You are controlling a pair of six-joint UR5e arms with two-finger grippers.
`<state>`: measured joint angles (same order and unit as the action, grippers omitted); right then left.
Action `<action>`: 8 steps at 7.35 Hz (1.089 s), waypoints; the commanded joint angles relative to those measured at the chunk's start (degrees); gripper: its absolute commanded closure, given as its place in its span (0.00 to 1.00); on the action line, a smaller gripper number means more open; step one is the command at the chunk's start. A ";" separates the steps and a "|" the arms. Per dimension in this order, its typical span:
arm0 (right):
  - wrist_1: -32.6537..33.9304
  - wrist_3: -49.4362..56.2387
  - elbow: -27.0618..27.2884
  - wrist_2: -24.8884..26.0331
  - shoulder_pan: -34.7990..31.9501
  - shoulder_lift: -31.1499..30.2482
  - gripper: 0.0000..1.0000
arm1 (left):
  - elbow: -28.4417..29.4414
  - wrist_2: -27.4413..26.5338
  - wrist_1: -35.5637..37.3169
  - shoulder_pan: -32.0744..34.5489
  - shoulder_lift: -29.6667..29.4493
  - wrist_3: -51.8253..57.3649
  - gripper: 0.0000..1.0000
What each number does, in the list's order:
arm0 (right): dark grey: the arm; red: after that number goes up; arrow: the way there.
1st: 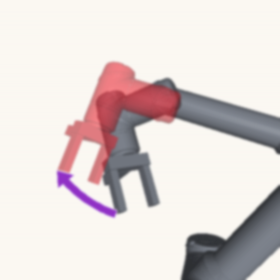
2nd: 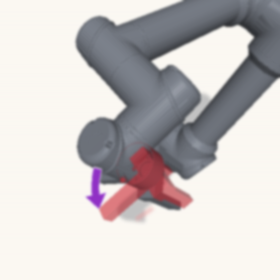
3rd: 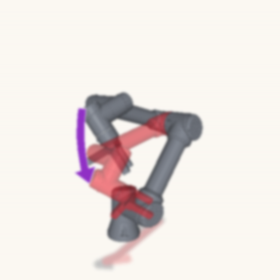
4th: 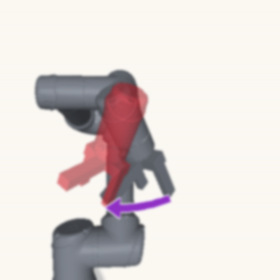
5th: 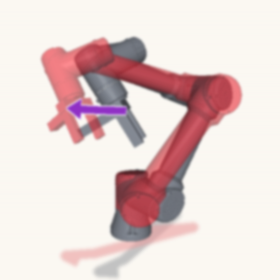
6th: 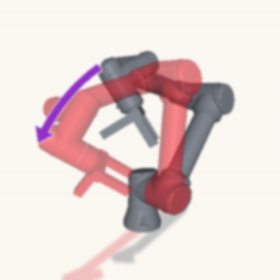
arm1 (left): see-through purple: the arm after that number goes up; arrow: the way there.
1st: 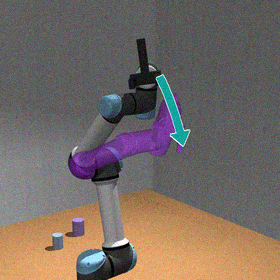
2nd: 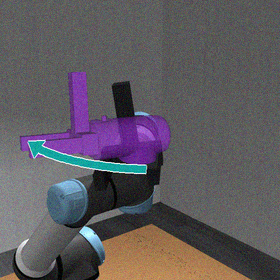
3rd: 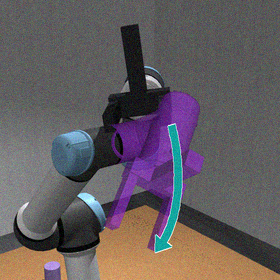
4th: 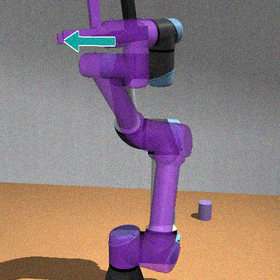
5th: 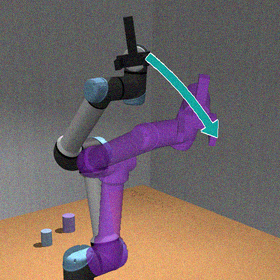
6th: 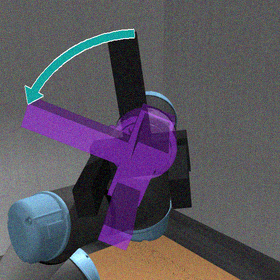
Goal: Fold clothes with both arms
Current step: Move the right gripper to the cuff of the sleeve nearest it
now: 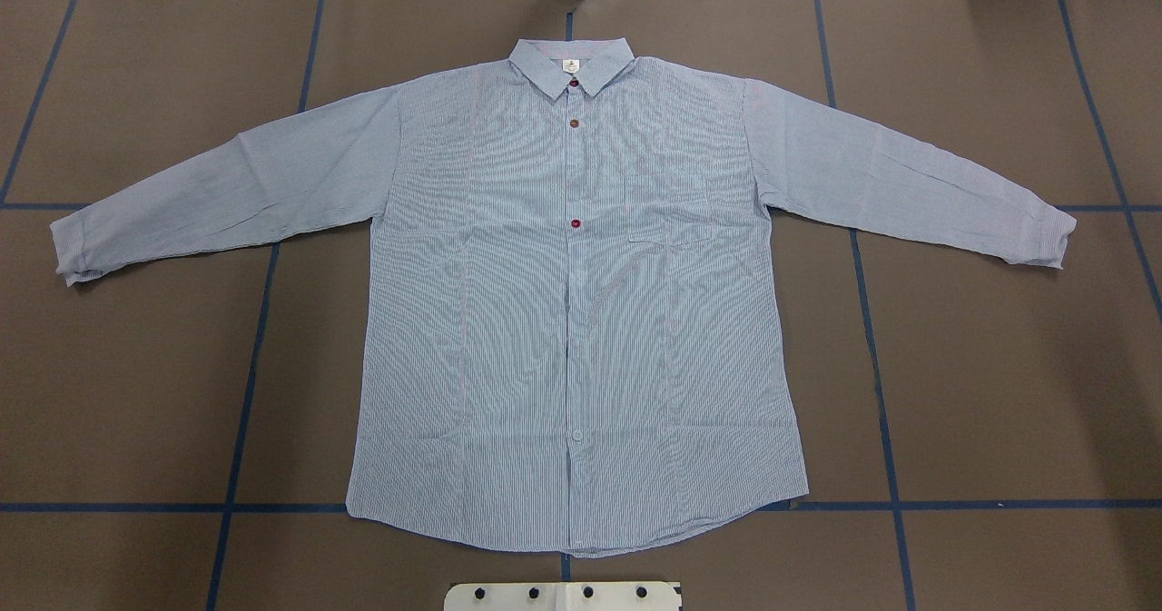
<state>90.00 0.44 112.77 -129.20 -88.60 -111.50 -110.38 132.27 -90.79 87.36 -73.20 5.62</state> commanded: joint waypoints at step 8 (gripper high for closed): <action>-17.47 -0.97 -0.43 -10.02 -0.09 6.19 0.00 | -6.00 -2.97 -5.09 0.70 -8.15 -0.62 0.00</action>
<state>77.23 -0.38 114.38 -138.39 -88.64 -107.01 -116.64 130.82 -95.05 87.85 -77.26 5.08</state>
